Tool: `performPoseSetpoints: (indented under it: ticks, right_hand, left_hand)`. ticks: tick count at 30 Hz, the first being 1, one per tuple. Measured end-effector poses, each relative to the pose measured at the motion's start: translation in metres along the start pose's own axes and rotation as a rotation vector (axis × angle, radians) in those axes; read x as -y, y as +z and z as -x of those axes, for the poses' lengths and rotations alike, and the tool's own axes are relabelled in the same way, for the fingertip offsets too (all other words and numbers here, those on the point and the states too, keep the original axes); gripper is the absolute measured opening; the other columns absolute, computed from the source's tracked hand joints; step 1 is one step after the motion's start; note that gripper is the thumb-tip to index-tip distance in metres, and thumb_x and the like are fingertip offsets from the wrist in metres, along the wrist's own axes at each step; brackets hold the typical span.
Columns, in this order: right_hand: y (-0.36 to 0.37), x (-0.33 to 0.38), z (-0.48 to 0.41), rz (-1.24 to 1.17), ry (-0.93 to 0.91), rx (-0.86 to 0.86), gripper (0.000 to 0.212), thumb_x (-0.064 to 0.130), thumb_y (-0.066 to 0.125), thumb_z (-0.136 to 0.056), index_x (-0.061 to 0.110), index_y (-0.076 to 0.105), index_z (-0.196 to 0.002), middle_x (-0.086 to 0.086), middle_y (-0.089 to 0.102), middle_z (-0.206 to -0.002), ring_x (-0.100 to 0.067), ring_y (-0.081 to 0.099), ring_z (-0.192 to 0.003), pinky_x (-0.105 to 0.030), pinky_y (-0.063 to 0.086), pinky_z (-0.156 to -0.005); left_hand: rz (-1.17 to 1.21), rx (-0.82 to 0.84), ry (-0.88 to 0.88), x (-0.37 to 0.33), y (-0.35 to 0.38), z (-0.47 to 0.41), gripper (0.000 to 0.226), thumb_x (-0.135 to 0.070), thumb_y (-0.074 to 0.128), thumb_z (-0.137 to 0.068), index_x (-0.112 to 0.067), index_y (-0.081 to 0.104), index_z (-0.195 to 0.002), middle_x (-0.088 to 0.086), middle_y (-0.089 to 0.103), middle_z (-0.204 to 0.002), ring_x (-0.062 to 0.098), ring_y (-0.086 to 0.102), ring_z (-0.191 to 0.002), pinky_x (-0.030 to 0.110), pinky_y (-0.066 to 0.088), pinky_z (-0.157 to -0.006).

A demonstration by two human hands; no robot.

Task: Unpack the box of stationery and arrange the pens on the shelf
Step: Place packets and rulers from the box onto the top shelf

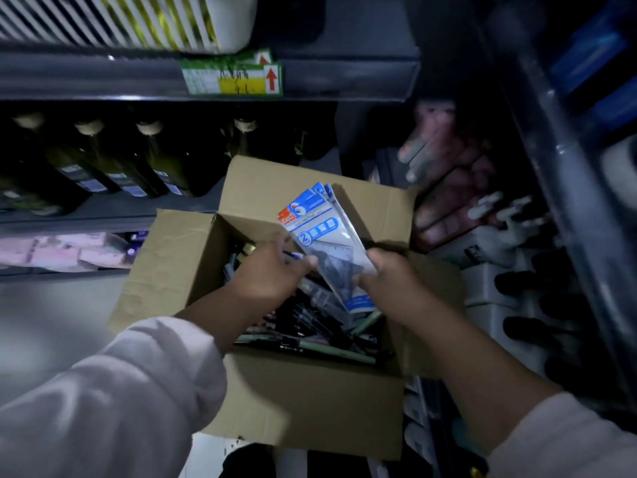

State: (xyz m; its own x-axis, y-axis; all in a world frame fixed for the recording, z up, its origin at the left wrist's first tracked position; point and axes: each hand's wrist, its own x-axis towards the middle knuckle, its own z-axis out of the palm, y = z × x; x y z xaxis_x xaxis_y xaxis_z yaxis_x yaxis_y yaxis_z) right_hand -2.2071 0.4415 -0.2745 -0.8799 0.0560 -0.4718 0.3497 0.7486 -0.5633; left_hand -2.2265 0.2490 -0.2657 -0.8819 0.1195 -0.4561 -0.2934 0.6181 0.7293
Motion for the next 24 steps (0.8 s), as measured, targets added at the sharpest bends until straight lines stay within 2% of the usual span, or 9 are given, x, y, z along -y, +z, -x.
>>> performPoseSetpoints:
  ticks: [2,4,7,10,12,14,17,20,24]
  right_hand:
    - [-0.014,0.013,0.012,-0.036,-0.023,0.006,0.013,0.014,0.066,-0.081,0.019,0.056,-0.074,-0.003,0.063,-0.076,-0.021,0.059,-0.075,-0.034,0.048,-0.067]
    - [-0.028,0.028,0.024,-0.053,-0.033,0.022,0.008,0.013,0.066,-0.081,0.019,0.062,-0.084,-0.005,0.066,-0.083,-0.022,0.061,-0.079,-0.035,0.05,-0.071]
    - [-0.05,0.05,0.045,-0.187,-0.047,0.09,0.011,0.01,0.064,-0.083,0.02,0.063,-0.088,-0.01,0.069,-0.09,-0.019,0.061,-0.076,-0.036,0.052,-0.072]
    - [-0.075,0.073,0.068,-0.301,-0.087,0.155,0.015,0.007,0.063,-0.086,0.019,0.063,-0.096,-0.01,0.07,-0.095,-0.017,0.061,-0.078,-0.033,0.049,-0.072]
    - [-0.093,0.088,0.083,-0.356,-0.103,0.173,0.018,0.005,0.061,-0.088,0.016,0.063,-0.103,-0.008,0.07,-0.096,-0.016,0.062,-0.08,-0.03,0.049,-0.072]
    - [-0.112,0.102,0.096,-0.402,-0.113,0.164,0.02,0.004,0.061,-0.088,0.016,0.062,-0.105,-0.011,0.07,-0.102,-0.018,0.065,-0.085,-0.035,0.052,-0.08]
    - [-0.144,0.116,0.118,-0.45,-0.122,0.114,0.022,0.006,0.064,-0.085,0.017,0.062,-0.104,-0.012,0.07,-0.107,-0.026,0.067,-0.096,-0.044,0.05,-0.09]
    - [-0.176,0.123,0.138,-0.519,-0.116,0.046,0.026,0.01,0.068,-0.084,0.016,0.06,-0.108,-0.009,0.071,-0.105,-0.027,0.069,-0.095,-0.043,0.054,-0.086]
    - [-0.215,0.118,0.163,-0.607,-0.05,-0.044,0.017,0.016,0.065,-0.088,0.018,0.056,-0.103,-0.007,0.071,-0.104,-0.019,0.068,-0.087,-0.029,0.051,-0.064]
  left_hand:
    - [0.219,0.015,-0.112,-0.017,-0.01,0.008,0.061,-0.044,0.071,-0.075,-0.016,0.051,-0.125,0.0,0.058,-0.116,0.016,0.056,-0.105,0.032,0.044,-0.093]
    - [0.312,0.048,-0.162,-0.032,-0.022,0.018,0.073,-0.05,0.071,-0.064,-0.016,0.052,-0.125,0.003,0.064,-0.115,0.021,0.06,-0.103,0.035,0.047,-0.092]
    - [0.459,0.129,-0.194,-0.052,-0.042,0.034,0.045,-0.036,0.072,-0.079,-0.017,0.055,-0.117,0.003,0.068,-0.109,0.023,0.062,-0.103,0.039,0.046,-0.091]
    - [0.674,0.224,-0.232,-0.082,-0.058,0.053,0.012,-0.02,0.057,-0.092,-0.013,0.058,-0.101,0.007,0.07,-0.098,0.025,0.064,-0.094,0.039,0.047,-0.088]
    - [0.879,0.263,-0.257,-0.106,-0.065,0.064,0.014,-0.012,0.05,-0.094,-0.009,0.059,-0.105,0.012,0.07,-0.1,0.029,0.064,-0.096,0.046,0.048,-0.093]
    - [0.976,0.275,-0.229,-0.129,-0.07,0.075,0.017,-0.008,0.044,-0.096,-0.007,0.058,-0.106,0.014,0.07,-0.102,0.032,0.064,-0.098,0.052,0.048,-0.09]
    - [1.033,0.263,-0.187,-0.164,-0.078,0.09,0.022,-0.006,0.038,-0.099,-0.008,0.058,-0.107,0.01,0.071,-0.092,0.026,0.067,-0.085,0.045,0.052,-0.076]
    - [1.087,0.233,-0.164,-0.201,-0.081,0.101,0.025,-0.005,0.037,-0.099,-0.008,0.056,-0.113,0.01,0.07,-0.096,0.023,0.067,-0.085,0.043,0.051,-0.068]
    - [1.144,0.182,-0.149,-0.246,-0.079,0.11,0.021,-0.004,0.038,-0.099,-0.008,0.056,-0.109,0.009,0.069,-0.094,0.024,0.066,-0.084,0.046,0.05,-0.064]
